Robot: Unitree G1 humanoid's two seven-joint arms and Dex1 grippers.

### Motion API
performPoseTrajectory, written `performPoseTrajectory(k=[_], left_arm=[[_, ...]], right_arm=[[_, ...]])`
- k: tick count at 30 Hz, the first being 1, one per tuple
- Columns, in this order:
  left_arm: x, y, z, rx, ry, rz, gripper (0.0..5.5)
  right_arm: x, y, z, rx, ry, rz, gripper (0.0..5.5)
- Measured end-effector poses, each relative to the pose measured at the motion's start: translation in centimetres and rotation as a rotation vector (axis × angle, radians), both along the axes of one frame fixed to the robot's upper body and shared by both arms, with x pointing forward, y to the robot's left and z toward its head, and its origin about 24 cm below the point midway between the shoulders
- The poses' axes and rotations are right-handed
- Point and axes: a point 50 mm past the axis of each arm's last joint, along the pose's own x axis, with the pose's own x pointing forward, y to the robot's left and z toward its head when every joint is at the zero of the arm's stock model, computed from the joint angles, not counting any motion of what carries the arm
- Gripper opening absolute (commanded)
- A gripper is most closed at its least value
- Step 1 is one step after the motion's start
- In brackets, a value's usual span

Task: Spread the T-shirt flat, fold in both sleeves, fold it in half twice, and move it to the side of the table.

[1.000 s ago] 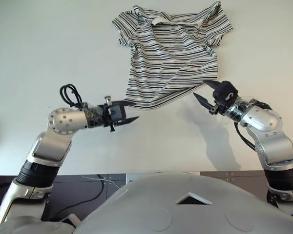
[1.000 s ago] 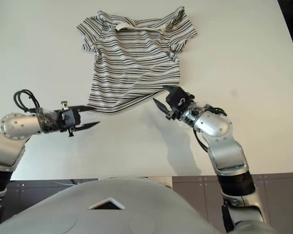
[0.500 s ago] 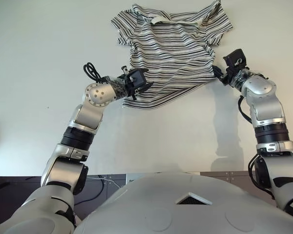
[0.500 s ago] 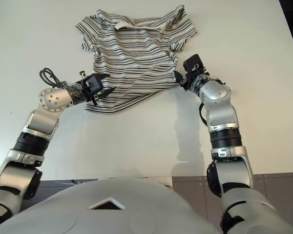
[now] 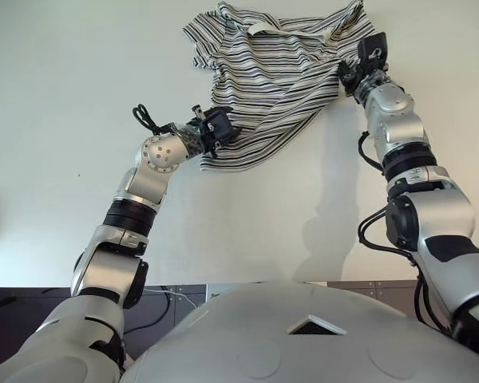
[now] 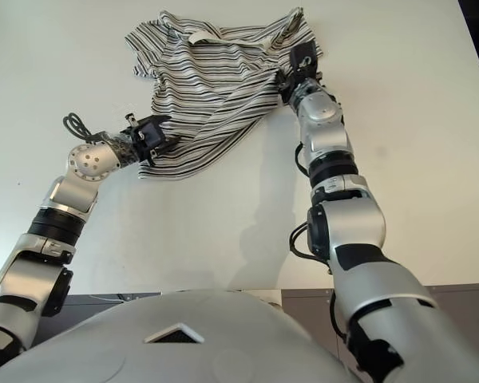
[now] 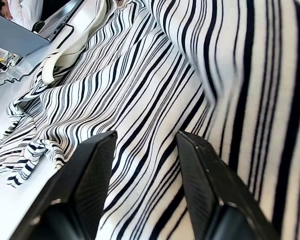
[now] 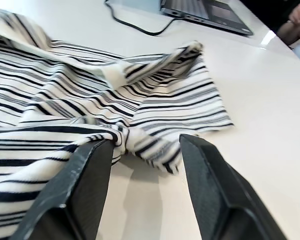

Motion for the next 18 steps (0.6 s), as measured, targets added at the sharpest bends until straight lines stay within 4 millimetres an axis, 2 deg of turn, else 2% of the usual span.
performPoseTrajectory(k=[2,4,6,9,14,18], left_arm=[[0.0,0.1,0.0,-0.001,-0.011,0.009,2.17],[0.1,0.1,0.2,-0.007,-0.026,0.015,2.17],[0.1,0.0,0.2,-0.010,-0.033,0.017,2.17],[0.1,-0.1,-0.2,0.005,-0.028,0.025,2.17],[0.0,-0.1,-0.4,0.031,-0.029,0.010,2.17],[0.0,-0.1,-0.5,0.033,-0.030,0.005,2.17]], right_arm=[[-1.5,-0.5,0.1,0.033,-0.054,0.037,2.37],[-3.2,0.2,0.0,0.047,-0.071,0.132,2.37],[-4.9,1.5,-0.2,0.044,-0.063,0.246,2.37],[-8.4,5.0,-0.6,-0.015,-0.005,0.553,2.37],[-9.1,5.2,-1.5,-0.109,0.068,0.616,2.37],[-9.4,4.6,-2.1,-0.146,0.094,0.605,2.37]])
